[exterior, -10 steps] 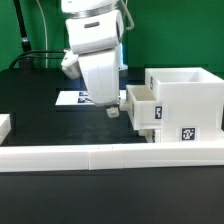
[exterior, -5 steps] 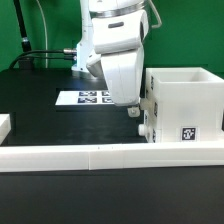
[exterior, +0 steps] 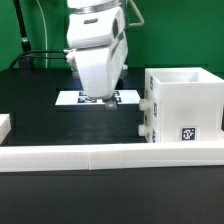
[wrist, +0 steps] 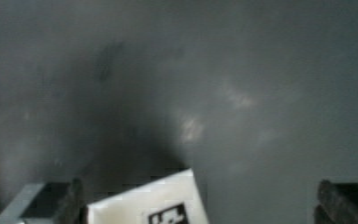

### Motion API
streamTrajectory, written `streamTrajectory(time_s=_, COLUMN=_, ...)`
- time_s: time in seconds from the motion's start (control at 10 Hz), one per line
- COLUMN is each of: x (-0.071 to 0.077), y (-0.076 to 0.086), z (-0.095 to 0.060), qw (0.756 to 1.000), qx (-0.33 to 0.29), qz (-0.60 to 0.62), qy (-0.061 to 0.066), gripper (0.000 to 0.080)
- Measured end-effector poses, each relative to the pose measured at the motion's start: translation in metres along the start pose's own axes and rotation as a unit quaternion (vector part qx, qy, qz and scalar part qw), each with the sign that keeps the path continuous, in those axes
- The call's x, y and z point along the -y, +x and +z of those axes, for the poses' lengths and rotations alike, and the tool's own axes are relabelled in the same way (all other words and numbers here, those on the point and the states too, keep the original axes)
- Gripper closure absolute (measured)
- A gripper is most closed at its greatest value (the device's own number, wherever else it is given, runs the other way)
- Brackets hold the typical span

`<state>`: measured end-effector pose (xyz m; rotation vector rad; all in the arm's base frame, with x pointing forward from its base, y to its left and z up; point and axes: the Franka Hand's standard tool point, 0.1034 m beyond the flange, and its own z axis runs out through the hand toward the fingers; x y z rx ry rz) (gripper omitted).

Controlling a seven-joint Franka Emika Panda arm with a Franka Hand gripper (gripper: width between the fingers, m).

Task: Assemble drawer

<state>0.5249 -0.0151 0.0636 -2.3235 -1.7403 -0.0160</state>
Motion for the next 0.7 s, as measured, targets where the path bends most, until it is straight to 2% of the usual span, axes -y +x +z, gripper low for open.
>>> streamTrajectory(time_s=0.1, x=0.001, y=-0.0065, z=0.0022, qw=1.0, qx=0.0, qz=0.01, qy=-0.006, gripper=0.0151)
streamTrajectory(time_s=0.7, x=0.0009, y=-0.0067, z=0.0033, qw=1.0, qx=0.0, qz=0.01, qy=-0.005, gripper=0.0151)
